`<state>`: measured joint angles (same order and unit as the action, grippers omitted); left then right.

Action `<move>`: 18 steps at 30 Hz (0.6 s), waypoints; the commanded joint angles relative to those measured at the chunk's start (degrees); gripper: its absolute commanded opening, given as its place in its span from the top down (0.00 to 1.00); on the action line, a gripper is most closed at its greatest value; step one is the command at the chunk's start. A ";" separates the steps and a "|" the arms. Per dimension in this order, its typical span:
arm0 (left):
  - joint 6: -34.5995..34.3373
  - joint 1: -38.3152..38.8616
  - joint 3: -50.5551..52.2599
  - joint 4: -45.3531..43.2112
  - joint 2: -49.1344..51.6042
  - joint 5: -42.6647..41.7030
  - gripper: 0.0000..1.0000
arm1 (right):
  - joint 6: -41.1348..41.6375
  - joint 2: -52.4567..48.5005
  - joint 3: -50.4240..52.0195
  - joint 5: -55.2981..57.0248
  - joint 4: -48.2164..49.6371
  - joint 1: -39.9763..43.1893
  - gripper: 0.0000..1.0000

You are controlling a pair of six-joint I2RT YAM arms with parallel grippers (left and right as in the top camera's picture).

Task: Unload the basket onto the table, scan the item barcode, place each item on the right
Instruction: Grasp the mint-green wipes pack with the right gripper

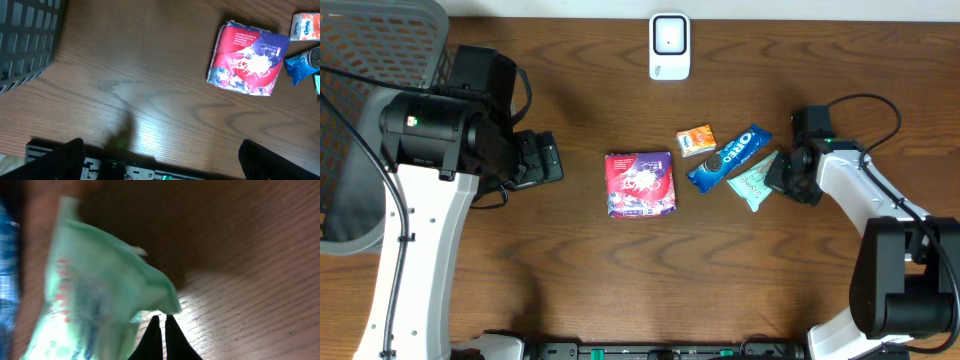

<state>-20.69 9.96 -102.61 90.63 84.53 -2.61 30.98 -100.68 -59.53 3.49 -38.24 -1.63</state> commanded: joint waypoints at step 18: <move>0.74 -0.13 0.00 0.20 0.44 0.74 0.02 | -0.35 14.14 -3.21 -4.48 2.08 0.61 0.99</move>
<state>-20.71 9.96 -102.61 90.63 84.53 -2.61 30.96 -83.74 -63.68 -0.67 -36.05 -1.63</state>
